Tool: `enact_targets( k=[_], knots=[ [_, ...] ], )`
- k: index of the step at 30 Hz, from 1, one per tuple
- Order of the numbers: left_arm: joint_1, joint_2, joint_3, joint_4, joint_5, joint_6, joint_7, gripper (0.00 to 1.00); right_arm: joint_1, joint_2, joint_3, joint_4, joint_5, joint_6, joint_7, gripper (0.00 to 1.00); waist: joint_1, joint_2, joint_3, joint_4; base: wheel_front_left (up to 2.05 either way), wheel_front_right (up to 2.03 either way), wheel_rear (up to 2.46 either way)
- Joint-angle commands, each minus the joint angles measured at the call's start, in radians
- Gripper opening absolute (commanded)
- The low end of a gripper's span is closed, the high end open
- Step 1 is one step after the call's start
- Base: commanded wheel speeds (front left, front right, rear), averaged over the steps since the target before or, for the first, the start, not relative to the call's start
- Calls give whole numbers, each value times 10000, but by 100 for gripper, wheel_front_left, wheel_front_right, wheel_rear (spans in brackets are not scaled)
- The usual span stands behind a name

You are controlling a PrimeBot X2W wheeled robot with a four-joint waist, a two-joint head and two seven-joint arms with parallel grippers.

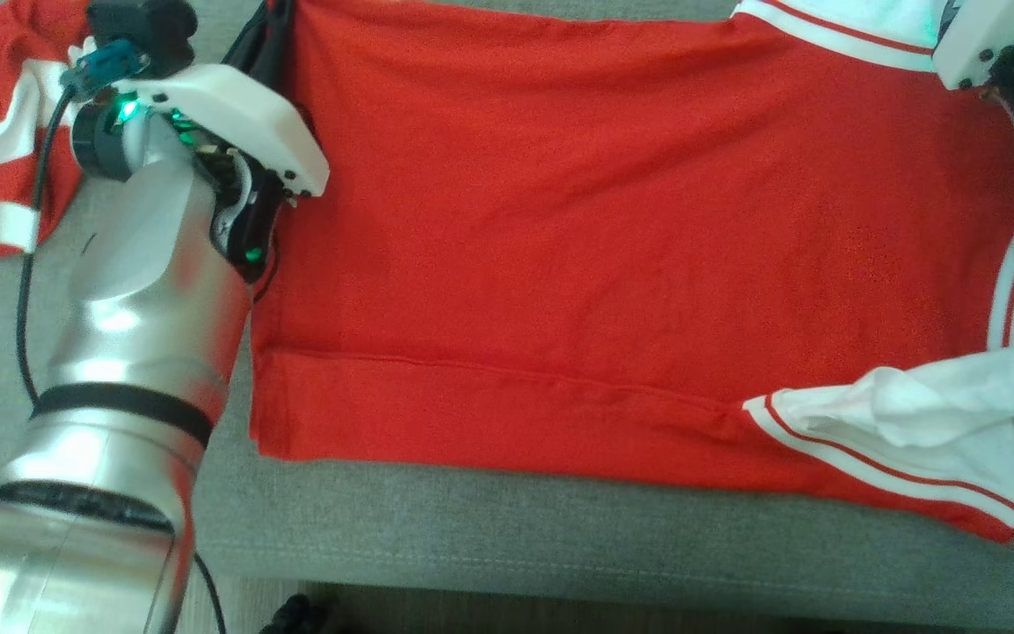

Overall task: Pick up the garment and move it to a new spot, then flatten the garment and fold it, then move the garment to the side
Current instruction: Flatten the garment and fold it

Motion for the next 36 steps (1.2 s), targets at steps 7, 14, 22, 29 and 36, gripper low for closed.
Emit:
enact_targets(
  k=[7,14,22,29,36],
  knots=[
    [882,983,680,-1835,136,122,-121,0,742,-294,-7,-1424,537,-9,-1262,0,-1,0,-496,-216,0,0,0],
    [1951,1282,998,-3206,266,315,-122,0,1837,-404,-294,-2657,712,-9,-1796,0,-1,0,-1002,-397,0,0,0],
    [3380,1543,1162,-4270,212,528,-123,0,3977,-110,-826,-4520,653,-9,-2089,0,-1,0,-1460,-655,0,0,0],
    [5122,1835,1222,-5177,21,830,124,0,6789,683,-1361,-5945,495,-9,-2003,0,-1,0,-1850,-858,0,0,0],
    [6172,2034,1093,-5999,81,1098,308,0,8502,1461,-1809,-6655,289,-9,-2110,0,-1,0,-2018,-883,0,0,0]
  ],
)
